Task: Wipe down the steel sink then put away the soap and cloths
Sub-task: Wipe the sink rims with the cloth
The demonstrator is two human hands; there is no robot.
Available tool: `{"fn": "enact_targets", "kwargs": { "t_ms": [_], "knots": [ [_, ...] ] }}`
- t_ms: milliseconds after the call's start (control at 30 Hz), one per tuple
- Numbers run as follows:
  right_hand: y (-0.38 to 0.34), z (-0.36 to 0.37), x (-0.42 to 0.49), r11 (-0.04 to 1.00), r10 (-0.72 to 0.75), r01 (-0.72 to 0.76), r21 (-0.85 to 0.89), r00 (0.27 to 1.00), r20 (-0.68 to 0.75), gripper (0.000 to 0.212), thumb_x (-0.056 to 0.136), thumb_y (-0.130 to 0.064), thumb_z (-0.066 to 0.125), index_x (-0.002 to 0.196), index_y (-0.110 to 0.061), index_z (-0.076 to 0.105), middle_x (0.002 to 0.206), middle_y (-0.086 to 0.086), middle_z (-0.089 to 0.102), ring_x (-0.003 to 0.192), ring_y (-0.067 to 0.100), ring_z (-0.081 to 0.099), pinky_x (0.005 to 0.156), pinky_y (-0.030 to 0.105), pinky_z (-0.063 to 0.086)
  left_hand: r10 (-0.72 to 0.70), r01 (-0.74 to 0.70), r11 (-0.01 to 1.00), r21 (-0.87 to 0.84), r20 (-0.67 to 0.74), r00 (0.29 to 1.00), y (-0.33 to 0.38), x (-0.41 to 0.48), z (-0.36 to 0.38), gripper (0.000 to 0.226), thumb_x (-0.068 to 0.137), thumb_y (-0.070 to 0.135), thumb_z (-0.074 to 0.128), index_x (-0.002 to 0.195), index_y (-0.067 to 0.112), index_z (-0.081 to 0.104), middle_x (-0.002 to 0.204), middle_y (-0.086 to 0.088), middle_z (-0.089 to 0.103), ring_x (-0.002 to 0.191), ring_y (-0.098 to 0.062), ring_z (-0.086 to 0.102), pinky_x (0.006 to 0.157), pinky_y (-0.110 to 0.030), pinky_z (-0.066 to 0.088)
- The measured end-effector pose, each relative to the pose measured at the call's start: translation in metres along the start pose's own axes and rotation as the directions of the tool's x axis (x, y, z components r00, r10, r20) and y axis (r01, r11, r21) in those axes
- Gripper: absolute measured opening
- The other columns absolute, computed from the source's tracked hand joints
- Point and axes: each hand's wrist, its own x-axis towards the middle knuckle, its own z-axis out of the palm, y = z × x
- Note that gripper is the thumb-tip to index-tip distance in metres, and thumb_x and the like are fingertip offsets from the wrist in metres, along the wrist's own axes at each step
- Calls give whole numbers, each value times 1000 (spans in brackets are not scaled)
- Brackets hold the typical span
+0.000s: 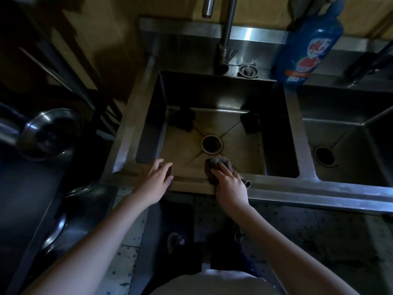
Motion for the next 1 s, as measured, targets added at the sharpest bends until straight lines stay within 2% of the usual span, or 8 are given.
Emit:
{"fn": "enact_targets", "kwargs": {
  "t_ms": [233, 333, 567, 700, 833, 1000],
  "knots": [
    [-56, 20, 12, 1000, -20, 20, 20, 1000, 12, 56, 90, -7, 49, 139, -33, 42, 157, -6, 27, 138, 35, 32, 98, 45, 48, 31, -31, 999, -25, -2, 1000, -35, 11, -27, 44, 97, 32, 43, 139, 20, 36, 148, -4, 23, 135, -25, 27, 104, -37, 28],
    [-71, 25, 16, 999, -37, 37, 38, 999, 20, 54, 90, -8, 47, 138, -34, 44, 156, -7, 27, 136, 35, 33, 99, 45, 48, 24, -25, 1000, -3, -25, 999, -45, 14, -36, 44, 97, 31, 43, 139, 20, 37, 149, -5, 23, 136, -26, 25, 107, -39, 24],
    [-84, 25, 26, 995, -92, 90, 37, 995, 40, 54, 87, -7, 47, 134, -35, 46, 153, -10, 32, 123, 33, 44, 86, 43, 53, -7, 8, 1000, 15, -66, 998, -56, 22, -46, 43, 96, 31, 45, 137, 21, 40, 147, -7, 27, 136, -27, 24, 111, -44, 22],
    [-88, 25, 35, 985, -166, 162, 60, 984, 65, 55, 85, -7, 48, 131, -37, 47, 149, -11, 37, 114, 31, 49, 82, 40, 52, -57, 53, 997, -58, -75, 996, -62, 30, -48, 43, 96, 31, 45, 137, 20, 40, 145, -5, 26, 136, -26, 23, 111, -44, 24],
    [-96, 19, 46, 970, -233, 221, 104, 963, 135, 53, 86, -8, 48, 130, -37, 49, 143, -10, 43, 113, 27, 50, 84, 35, 48, -87, 85, 996, -23, -112, 990, -65, 36, -51, 44, 95, 33, 46, 137, 22, 41, 143, -4, 30, 133, -25, 28, 107, -43, 29],
    [-107, 14, 58, 942, -323, 300, 151, 933, 162, 51, 88, -7, 45, 130, -35, 52, 137, -7, 50, 114, 27, 53, 88, 37, 49, -115, 122, 992, 33, -172, 978, -69, 46, -57, 43, 92, 33, 51, 133, 21, 45, 141, -6, 36, 129, -27, 37, 103, -46, 35]
  ]
}}
